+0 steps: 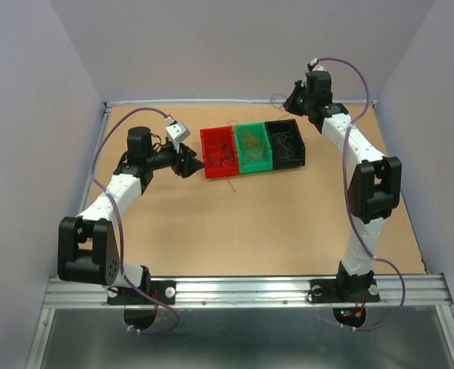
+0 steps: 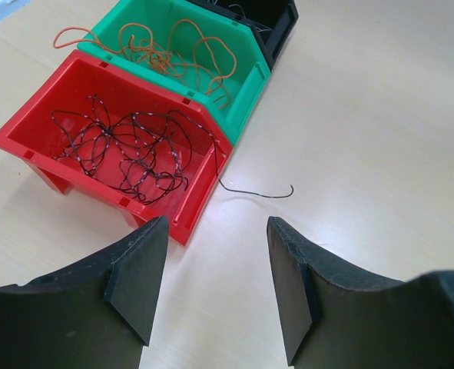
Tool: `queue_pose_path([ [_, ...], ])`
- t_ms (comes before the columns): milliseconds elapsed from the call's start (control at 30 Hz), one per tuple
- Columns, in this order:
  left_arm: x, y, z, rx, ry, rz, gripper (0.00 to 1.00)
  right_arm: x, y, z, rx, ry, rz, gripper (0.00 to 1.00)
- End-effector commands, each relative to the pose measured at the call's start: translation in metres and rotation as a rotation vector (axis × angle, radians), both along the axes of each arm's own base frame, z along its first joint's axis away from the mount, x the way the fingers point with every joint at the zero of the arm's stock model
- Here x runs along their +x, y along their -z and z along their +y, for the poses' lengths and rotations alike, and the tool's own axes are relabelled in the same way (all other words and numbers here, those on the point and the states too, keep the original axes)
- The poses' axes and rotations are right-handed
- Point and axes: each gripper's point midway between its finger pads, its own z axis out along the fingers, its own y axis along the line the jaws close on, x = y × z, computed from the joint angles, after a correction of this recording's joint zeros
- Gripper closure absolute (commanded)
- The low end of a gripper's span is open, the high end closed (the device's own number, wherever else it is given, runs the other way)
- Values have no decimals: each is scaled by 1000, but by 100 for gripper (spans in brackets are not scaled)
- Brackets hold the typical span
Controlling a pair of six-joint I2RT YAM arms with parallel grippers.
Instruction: Untangle the cables
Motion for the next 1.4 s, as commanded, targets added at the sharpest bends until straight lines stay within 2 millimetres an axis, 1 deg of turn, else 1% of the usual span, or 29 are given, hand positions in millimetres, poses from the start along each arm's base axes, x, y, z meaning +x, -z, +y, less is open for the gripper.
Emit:
queue_pose_path([
  [0,0,-18,0,-8,-3,-79,35,-6,21,-9,-6,31,1,99],
  [133,-1,-19,0,-9,-2,-83,35,-23,48,-10,-31,4,35,100],
  [167,-1,-18,0,-7,-2,-84,35,-34,67,-13,-27,15,80,100],
  [200,0,-18,0,-7,-7,-81,35,-38,73,-13,-27,22,88,99],
  [300,1,-19,0,-12,-11,-76,35,-48,105,-20,-63,46,146,99],
  [367,0,-19,0,-12,-12,-73,35,-48,118,-26,-105,70,168,99],
  [400,0,-20,0,-13,-12,-75,35,-46,126,-21,-124,67,192,99],
  [467,-1,-20,1,-9,-15,-84,35,-41,131,-25,-188,107,212,99],
  [500,-1,-21,1,-7,-19,-87,35,-33,135,-16,-215,103,217,99],
  [567,-1,-21,1,-5,-30,-87,35,-34,146,-15,-302,124,256,100],
  [600,-1,-20,1,-2,-30,-85,35,-38,166,-15,-342,121,309,99],
  [633,-2,-18,-2,0,-27,-83,35,-36,172,-14,-364,124,323,99],
  [667,-1,-17,-2,3,-31,-81,35,-28,168,-12,-374,128,315,99],
  [700,0,-17,-2,4,-32,-82,35,-26,173,-13,-384,129,329,99],
  [733,0,-16,-2,5,-34,-80,35,-30,195,-16,-414,129,384,99],
  [767,0,-16,-2,5,-34,-80,35,-26,193,-17,-421,137,380,99],
  [800,0,-16,-2,6,-33,-83,35,-27,201,-17,-435,136,395,99],
  [867,-1,-17,-2,6,-33,-86,35,-29,203,-18,-429,135,402,99],
  [900,-1,-17,-2,6,-35,-88,35,-29,199,-15,-417,128,397,87],
  [933,-1,-17,-2,7,-35,-88,35,-29,195,-11,-399,109,391,81],
  [967,-1,-17,-2,7,-35,-88,35,-29,179,-4,-364,86,369,77],
  [1000,-2,-17,-3,7,-33,-89,35,-27,167,-2,-346,83,349,69],
  [1100,-1,-16,-3,8,-34,-88,35,-25,122,4,-298,73,278,59],
  [1167,-1,-16,-3,9,-34,-87,35,-25,106,5,-287,73,263,54],
  [1200,-1,-15,-3,9,-32,-86,35,-25,101,4,-291,77,265,53],
  [1233,-2,-12,-7,11,-24,-77,35,-25,96,3,-299,81,276,47],
  [1267,-1,-12,-7,19,-29,-81,35,-25,96,3,-307,83,283,43],
  [1300,0,-10,-8,22,-29,-77,35,-27,100,1,-319,85,301,41],
  [1367,-1,-8,-9,26,-26,-72,35,-26,97,-1,-320,93,299,39],
])
